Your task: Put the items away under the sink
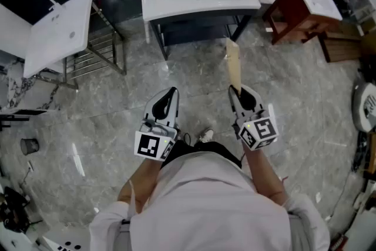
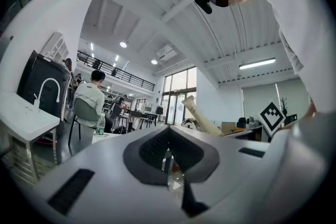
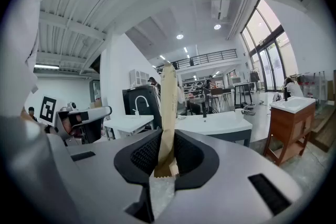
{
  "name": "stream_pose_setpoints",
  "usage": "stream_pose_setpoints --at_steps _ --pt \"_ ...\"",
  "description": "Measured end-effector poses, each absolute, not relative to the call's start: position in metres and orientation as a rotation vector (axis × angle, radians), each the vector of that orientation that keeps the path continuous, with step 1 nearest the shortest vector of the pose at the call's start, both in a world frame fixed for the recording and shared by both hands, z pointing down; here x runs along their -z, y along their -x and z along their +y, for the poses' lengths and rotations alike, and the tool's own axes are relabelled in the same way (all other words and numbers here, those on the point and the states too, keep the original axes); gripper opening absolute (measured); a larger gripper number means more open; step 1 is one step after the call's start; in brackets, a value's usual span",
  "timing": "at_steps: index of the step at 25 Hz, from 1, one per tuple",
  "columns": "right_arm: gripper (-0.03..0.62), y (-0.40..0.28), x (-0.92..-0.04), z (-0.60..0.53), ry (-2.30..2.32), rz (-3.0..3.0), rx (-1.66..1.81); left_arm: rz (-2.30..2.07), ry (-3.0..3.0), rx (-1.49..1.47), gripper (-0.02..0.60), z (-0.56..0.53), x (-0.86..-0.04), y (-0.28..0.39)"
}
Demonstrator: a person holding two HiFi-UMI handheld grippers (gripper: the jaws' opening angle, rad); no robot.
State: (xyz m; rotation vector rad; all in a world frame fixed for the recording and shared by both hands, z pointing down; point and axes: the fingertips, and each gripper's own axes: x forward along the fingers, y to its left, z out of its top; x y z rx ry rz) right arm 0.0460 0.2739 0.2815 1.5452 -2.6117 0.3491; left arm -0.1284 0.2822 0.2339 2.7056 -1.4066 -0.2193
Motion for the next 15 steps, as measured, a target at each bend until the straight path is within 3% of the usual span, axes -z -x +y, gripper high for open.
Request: stream_pose_setpoints --at_steps 15 --pt "0.075 -0.104 -0.279 0.278 -1.501 -2.666 -0.319 -1.424 -2.691 0.211 0.003 0.288 -0.239 0.066"
